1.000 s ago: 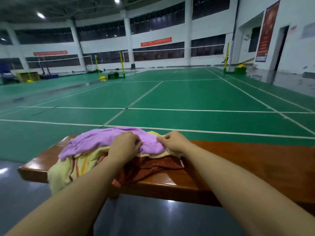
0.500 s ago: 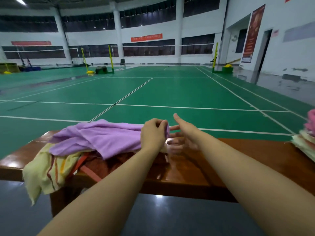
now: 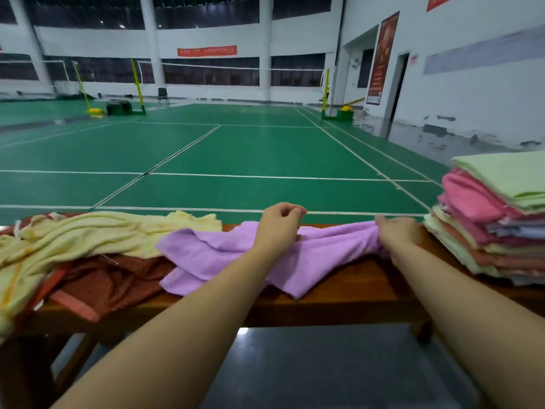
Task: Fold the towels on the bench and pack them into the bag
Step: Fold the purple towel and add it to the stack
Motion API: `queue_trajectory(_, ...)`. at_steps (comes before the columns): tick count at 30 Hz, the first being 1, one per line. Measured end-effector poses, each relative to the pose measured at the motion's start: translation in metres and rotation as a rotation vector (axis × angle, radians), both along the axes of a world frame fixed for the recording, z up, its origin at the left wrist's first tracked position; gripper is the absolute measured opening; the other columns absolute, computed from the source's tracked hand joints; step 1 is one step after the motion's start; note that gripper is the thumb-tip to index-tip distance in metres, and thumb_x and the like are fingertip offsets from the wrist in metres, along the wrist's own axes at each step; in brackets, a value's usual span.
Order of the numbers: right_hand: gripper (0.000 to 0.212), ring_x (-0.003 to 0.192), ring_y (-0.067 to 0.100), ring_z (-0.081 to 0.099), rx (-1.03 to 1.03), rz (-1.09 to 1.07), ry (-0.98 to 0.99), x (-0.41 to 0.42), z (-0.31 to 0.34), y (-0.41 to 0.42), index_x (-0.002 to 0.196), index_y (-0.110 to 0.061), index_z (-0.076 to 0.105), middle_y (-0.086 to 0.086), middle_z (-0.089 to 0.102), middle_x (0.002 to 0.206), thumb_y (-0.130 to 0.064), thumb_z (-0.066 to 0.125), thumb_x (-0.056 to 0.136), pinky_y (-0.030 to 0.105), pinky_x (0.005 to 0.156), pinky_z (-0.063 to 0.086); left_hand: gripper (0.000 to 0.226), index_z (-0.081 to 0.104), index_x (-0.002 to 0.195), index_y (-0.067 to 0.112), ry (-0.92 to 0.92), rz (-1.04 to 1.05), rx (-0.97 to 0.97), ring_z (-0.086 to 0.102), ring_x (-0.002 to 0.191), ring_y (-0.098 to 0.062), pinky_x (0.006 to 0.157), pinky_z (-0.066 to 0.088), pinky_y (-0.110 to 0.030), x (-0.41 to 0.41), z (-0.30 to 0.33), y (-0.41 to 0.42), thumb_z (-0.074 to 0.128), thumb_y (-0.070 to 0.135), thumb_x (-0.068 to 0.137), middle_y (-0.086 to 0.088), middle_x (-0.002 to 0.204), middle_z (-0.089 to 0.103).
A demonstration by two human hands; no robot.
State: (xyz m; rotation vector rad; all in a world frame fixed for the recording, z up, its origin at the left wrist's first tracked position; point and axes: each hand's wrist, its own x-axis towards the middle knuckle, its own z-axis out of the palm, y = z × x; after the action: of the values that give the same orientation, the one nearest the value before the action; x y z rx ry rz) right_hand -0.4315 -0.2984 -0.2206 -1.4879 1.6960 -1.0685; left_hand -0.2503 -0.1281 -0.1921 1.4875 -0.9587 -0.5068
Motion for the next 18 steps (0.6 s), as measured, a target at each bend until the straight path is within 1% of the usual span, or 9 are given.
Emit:
queue_trajectory(1,0.052,0.112,0.038,0.062,-0.091,-0.082,0.154,-0.005,0.004,0.002,0.112,-0.011,0.072,0.018,0.066,0.124,-0.055,0.061,0.086,0.044,0.095,0.051,0.02,0.073,0.101,0.015,-0.044,0.033,0.016,0.064,0.09,-0.02,0.08,0.061,-0.04,0.007,0.0,0.001,0.053,0.015,0.1,0.001,0.096,0.07)
queue_trajectory(3,0.034,0.122,0.039,0.051,-0.244,-0.123,0.281,-0.003,0.011,0.011,0.114,-0.018,0.067,0.019,0.057,0.13,-0.045,0.056,0.095,0.045,0.102,0.041,0.02,0.073,0.1,0.019,-0.175,0.118,0.078,0.065,0.093,-0.022,0.086,0.054,-0.033,0.02,-0.001,0.003,0.053,0.019,0.1,0.001,0.101,0.073)
queue_trajectory(4,0.031,0.121,0.039,0.051,-0.325,-0.084,0.293,0.002,0.013,0.016,0.112,-0.019,0.067,0.018,0.057,0.128,-0.043,0.055,0.097,0.045,0.102,0.039,0.021,0.074,0.102,0.018,-0.256,0.17,0.112,0.064,0.093,-0.021,0.084,0.05,-0.029,0.027,-0.001,0.006,0.053,0.02,0.1,0.0,0.103,0.073)
queue_trajectory(6,0.033,0.108,0.036,0.059,-0.455,0.137,0.264,0.021,0.012,0.034,0.102,-0.015,0.071,0.014,0.067,0.112,-0.043,0.055,0.098,0.042,0.094,0.044,0.023,0.073,0.107,0.015,-0.381,0.275,0.179,0.065,0.098,-0.023,0.084,0.046,-0.029,0.043,-0.005,0.011,0.053,0.021,0.1,-0.002,0.107,0.074)
queue_trajectory(9,0.031,0.077,0.023,0.061,-0.386,0.557,0.151,0.06,0.005,0.076,0.079,-0.014,0.07,0.002,0.069,0.077,-0.038,0.063,0.097,0.036,0.071,0.045,0.022,0.071,0.109,0.012,-0.385,0.354,0.187,0.066,0.103,-0.027,0.092,0.051,-0.035,0.063,-0.007,0.024,0.053,0.02,0.099,-0.006,0.111,0.073)
queue_trajectory(11,0.033,0.071,0.02,0.064,-0.343,0.813,0.124,0.088,0.007,0.109,0.077,-0.01,0.072,0.0,0.071,0.073,-0.037,0.067,0.095,0.036,0.068,0.049,0.021,0.071,0.109,0.01,-0.392,0.403,0.184,0.066,0.105,-0.026,0.092,0.049,-0.033,0.077,-0.006,0.037,0.055,0.019,0.099,-0.007,0.111,0.073)
queue_trajectory(13,0.031,0.064,0.011,0.059,-0.341,1.017,0.159,0.113,0.008,0.139,0.079,-0.012,0.072,-0.006,0.068,0.071,-0.038,0.068,0.094,0.028,0.064,0.047,0.021,0.07,0.107,0.01,-0.397,0.443,0.217,0.066,0.102,-0.026,0.09,0.049,-0.032,0.091,-0.004,0.056,0.056,0.023,0.099,-0.006,0.107,0.073)
queue_trajectory(15,0.024,0.064,0.005,0.057,-0.321,1.109,0.204,0.136,0.004,0.159,0.082,-0.019,0.072,-0.01,0.066,0.071,-0.041,0.07,0.093,0.023,0.062,0.044,0.021,0.07,0.096,0.013,-0.374,0.476,0.278,0.07,0.092,-0.028,0.088,0.056,-0.038,0.103,-0.002,0.076,0.057,0.029,0.097,-0.006,0.097,0.075)
queue_trajectory(18,0.035,0.077,0.015,0.065,-0.318,1.14,0.314,0.158,-0.003,0.174,0.089,-0.018,0.074,-0.005,0.072,0.08,-0.053,0.073,0.085,0.031,0.07,0.05,0.025,0.073,0.075,0.007,-0.394,0.457,0.458,0.072,0.076,-0.031,0.077,0.061,-0.043,0.111,0.0,0.107,0.064,0.024,0.091,-0.011,0.075,0.075)
